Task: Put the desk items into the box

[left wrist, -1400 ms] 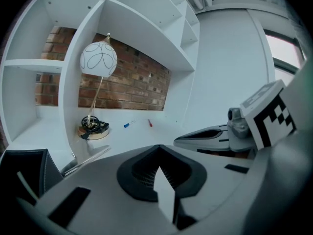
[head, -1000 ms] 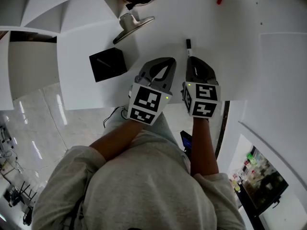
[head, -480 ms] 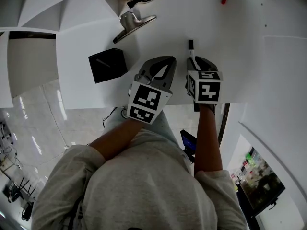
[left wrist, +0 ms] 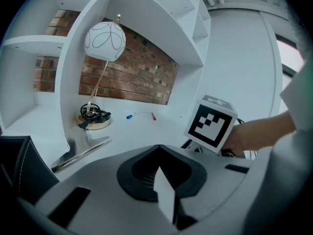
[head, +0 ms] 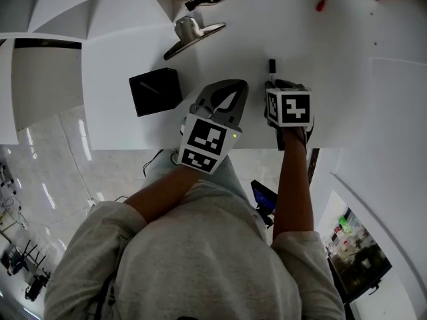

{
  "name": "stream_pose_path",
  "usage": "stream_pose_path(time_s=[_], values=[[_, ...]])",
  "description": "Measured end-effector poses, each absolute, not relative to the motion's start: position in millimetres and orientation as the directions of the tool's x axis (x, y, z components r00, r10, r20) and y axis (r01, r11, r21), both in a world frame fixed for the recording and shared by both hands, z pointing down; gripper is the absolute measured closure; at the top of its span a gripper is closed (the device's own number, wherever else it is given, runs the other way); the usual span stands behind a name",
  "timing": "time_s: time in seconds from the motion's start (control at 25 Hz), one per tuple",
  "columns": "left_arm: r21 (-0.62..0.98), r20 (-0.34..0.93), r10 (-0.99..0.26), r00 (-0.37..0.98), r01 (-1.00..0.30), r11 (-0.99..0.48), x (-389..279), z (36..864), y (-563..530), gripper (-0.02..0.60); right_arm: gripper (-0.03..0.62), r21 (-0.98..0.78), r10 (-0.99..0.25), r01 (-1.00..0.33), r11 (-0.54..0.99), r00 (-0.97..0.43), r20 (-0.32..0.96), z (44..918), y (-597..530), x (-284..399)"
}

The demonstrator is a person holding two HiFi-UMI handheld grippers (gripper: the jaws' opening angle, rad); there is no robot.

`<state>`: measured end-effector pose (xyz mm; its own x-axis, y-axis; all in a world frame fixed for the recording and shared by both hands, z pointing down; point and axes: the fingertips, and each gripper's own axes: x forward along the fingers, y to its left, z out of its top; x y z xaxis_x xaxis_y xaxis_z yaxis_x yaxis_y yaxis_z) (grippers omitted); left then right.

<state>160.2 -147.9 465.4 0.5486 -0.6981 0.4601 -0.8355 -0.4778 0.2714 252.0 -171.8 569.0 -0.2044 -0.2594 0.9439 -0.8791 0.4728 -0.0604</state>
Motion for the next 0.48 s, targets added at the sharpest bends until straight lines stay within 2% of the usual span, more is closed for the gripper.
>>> stream_pose_path(time_s=[0.2,0.48], values=[[0.274,0.461,-0.699,0.547,-0.837,-0.474,153,464,-146,0.572,0.517,-0.075,-0.232,-0.882,0.465,-0.203,0.951,573,-170,249],[0.275,0.455,-0.698,0.552,-0.833,-0.48,145,457,-138,0.572,0.519,-0.065,-0.266,-0.887,0.458,-0.207,0.941,564,-162,239]])
